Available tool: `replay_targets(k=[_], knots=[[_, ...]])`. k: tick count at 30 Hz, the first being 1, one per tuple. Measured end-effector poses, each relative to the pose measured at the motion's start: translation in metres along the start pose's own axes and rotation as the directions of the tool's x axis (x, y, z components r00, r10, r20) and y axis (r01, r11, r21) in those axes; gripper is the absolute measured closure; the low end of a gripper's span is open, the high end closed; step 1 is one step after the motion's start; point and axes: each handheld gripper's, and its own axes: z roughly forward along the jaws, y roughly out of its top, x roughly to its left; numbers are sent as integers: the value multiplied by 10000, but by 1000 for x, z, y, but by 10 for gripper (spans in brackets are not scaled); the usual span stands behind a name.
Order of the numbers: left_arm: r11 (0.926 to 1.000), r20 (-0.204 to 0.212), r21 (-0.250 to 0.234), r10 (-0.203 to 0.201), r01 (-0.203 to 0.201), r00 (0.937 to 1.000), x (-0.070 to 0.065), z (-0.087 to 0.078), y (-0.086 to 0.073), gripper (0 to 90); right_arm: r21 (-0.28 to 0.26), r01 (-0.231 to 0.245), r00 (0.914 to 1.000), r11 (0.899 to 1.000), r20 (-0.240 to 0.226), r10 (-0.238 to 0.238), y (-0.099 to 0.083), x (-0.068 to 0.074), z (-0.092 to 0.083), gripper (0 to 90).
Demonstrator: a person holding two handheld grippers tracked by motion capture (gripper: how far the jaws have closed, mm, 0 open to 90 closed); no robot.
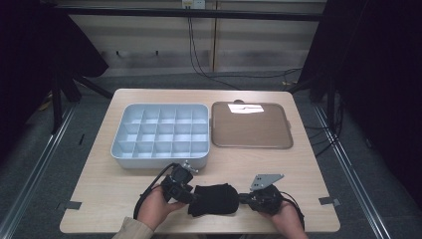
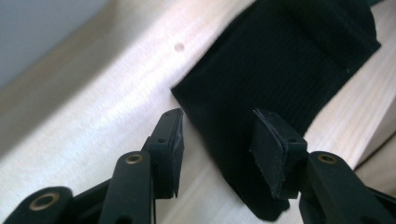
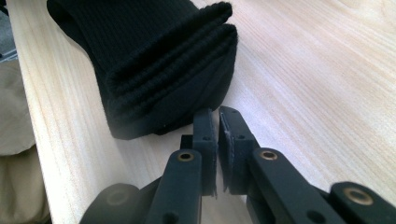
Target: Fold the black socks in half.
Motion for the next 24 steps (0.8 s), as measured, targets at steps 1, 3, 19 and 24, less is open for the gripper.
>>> replay_targets(k=[1,3,19,24], knots=[[10000,20,42,-36,36,10000,-1,0,-1,542,0,0,10000,10000,0,0,0,0,0,854],[9999,87,126,-89,88,9999,-1,2,-4,550,13,9,10000,10000,19,-9,0,0,0,854],[9990,331,414,-195,181,9993,-2,13,-6,725,-10,184,9998,9998,2,-184,0,2,1,897],[9979,442,577,-318,292,9985,-3,12,-5,820,-16,177,9998,9998,-8,-177,1,2,1,900]])
